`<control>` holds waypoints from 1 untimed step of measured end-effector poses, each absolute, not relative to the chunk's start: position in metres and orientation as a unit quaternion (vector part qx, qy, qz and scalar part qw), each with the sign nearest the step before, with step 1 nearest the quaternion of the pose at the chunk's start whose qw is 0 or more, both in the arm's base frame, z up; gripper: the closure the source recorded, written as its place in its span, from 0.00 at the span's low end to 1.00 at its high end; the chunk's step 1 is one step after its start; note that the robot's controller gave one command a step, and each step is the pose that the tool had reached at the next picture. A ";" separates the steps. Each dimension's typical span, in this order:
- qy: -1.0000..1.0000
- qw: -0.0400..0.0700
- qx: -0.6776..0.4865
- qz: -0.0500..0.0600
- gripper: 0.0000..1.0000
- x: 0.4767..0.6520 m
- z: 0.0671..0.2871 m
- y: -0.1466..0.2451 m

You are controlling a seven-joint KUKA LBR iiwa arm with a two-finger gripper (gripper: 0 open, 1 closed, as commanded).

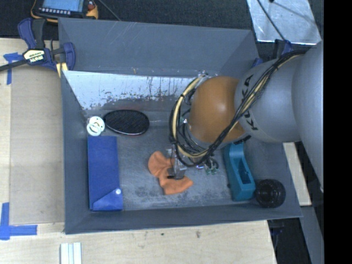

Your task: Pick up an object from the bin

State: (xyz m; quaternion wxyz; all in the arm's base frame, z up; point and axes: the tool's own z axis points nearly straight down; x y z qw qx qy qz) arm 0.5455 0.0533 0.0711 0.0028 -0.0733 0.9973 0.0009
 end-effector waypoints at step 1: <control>0.997 0.003 -0.080 0.000 1.00 0.507 0.071 0.049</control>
Offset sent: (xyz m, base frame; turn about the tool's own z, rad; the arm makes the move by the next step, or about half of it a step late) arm -0.0248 -0.0266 -0.0011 -0.0601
